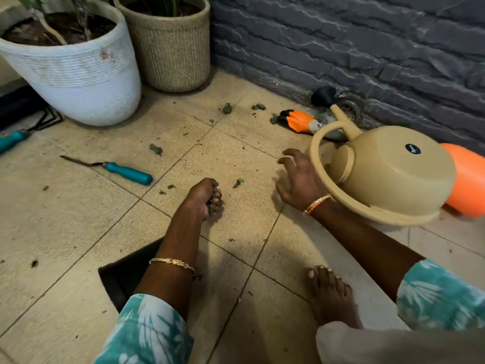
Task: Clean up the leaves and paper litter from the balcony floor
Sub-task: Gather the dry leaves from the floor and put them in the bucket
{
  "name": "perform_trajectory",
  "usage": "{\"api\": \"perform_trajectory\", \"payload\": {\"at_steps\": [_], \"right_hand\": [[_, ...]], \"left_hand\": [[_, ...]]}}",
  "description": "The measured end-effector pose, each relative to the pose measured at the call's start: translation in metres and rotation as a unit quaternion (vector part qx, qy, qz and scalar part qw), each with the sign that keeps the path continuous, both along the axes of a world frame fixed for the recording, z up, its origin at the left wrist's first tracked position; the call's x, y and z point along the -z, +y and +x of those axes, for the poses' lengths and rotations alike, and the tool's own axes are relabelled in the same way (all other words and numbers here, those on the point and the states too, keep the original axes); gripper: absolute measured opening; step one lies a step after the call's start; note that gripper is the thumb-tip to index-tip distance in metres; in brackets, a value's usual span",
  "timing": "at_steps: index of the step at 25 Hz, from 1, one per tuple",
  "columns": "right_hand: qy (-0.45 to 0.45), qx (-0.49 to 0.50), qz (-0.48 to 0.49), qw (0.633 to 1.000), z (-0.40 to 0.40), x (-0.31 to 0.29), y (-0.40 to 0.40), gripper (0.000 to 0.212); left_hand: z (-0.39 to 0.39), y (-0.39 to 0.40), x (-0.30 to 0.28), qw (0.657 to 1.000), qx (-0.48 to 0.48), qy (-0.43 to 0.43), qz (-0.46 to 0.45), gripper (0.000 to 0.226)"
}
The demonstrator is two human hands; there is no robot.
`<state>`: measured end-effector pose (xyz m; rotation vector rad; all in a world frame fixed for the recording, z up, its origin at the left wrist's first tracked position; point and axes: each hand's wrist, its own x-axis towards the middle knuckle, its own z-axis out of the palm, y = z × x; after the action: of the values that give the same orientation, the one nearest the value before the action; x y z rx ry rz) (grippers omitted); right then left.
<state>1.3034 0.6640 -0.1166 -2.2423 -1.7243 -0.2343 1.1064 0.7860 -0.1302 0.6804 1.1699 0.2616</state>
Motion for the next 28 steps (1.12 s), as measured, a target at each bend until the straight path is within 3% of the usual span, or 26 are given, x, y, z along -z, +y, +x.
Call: {"api": "perform_trajectory", "payload": {"at_steps": [3, 6, 8, 11, 15, 17, 19, 20, 21, 24, 28], "right_hand": [[0.143, -0.075, -0.107, 0.981, -0.034, 0.031, 0.049, 0.041], [0.16, -0.076, -0.162, 0.971, -0.057, 0.063, 0.071, 0.039], [0.137, -0.061, -0.121, 0.981, -0.068, 0.074, 0.076, 0.027], [0.133, -0.058, -0.059, 0.988, -0.081, 0.069, 0.078, 0.029], [0.239, -0.03, -0.097, 0.966, -0.081, 0.046, 0.1, 0.018], [0.408, -0.017, -0.107, 0.907, -0.09, 0.027, 0.115, 0.007], [0.596, -0.036, -0.12, 0.794, -0.104, 0.006, 0.129, 0.017], [0.649, -0.061, -0.137, 0.746, -0.114, -0.004, 0.136, 0.023], [0.668, -0.09, -0.154, 0.722, -0.126, -0.012, 0.142, 0.026], [0.61, -0.175, -0.168, 0.754, -0.16, -0.025, 0.159, 0.028], [0.552, -0.226, -0.157, 0.787, -0.158, -0.01, 0.183, 0.017]], "left_hand": [[-0.014, -0.003, -0.001, 0.999, -0.016, 0.042, 0.018, 0.037], [-0.031, -0.003, -0.005, 0.995, -0.026, 0.088, 0.039, 0.035], [-0.042, -0.001, -0.007, 0.993, -0.039, 0.099, 0.041, 0.033], [-0.056, 0.003, -0.007, 0.993, -0.059, 0.101, 0.034, 0.031], [-0.066, 0.011, -0.007, 0.993, -0.089, 0.074, 0.009, 0.034], [-0.069, 0.014, -0.009, 0.993, -0.101, 0.061, 0.007, 0.036], [-0.074, 0.018, -0.013, 0.994, -0.097, 0.05, 0.016, 0.038], [-0.076, 0.02, -0.016, 0.995, -0.091, 0.045, 0.025, 0.042], [-0.079, 0.022, -0.018, 0.995, -0.086, 0.039, 0.037, 0.048], [-0.086, 0.03, -0.024, 0.991, -0.104, 0.034, 0.078, 0.06], [-0.111, 0.035, -0.026, 0.975, -0.178, 0.074, 0.107, 0.042]]}}
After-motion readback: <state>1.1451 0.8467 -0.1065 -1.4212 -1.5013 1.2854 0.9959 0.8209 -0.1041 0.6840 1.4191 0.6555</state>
